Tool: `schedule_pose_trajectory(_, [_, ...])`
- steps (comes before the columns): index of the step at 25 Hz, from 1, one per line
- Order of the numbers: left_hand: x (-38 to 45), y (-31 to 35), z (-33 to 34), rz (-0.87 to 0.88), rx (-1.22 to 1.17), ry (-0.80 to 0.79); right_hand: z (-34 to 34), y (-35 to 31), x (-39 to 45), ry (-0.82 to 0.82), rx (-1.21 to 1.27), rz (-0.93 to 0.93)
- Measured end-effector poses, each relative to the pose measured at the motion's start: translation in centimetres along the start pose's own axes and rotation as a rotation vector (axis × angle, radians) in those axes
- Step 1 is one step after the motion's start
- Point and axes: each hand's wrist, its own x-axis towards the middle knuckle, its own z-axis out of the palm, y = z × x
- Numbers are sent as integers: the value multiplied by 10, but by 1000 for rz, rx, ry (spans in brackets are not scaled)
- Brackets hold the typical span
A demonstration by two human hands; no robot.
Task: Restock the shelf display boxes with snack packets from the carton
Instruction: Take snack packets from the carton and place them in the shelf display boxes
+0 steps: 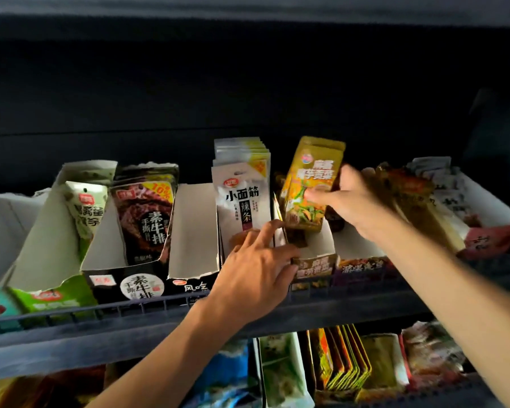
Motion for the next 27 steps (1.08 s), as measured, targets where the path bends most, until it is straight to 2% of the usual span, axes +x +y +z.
schedule_pose_trajectory(3, [-1, -2, 0, 8, -24, 16, 5, 6, 10, -94, -263, -30])
schedule_pose_trajectory(5, [-2, -1, -1, -6, -37, 21, 6, 7, 13, -135, -532, -111])
schedule_pose_trajectory(7, [-1, 1, -1, -18, -23, 9, 5, 7, 15, -144, -666, -204])
schedule_pose_trajectory(11, [-2, 2, -2, -42, -7, -16, 1, 8, 15, -133, -641, -226])
schedule_pose_trajectory(15, [-3, -1, 1, -22, 26, -17, 2, 16, -1, 71, -630, -235])
schedule_pose_trajectory(19, [-6, -1, 3, 0, 95, -19, -4, 10, -61, 153, -633, -146])
schedule_pose_trajectory(21, [-17, 6, 0, -24, 116, 56, 3, 6, -106, 202, -599, -185])
schedule_pose_trajectory(25, [-109, 25, 4, -152, -80, 211, 52, 27, -203, 192, -419, -248])
schedule_pose_trajectory(27, [-176, 26, 26, -265, -146, 141, 89, 48, -241, 151, -309, -180])
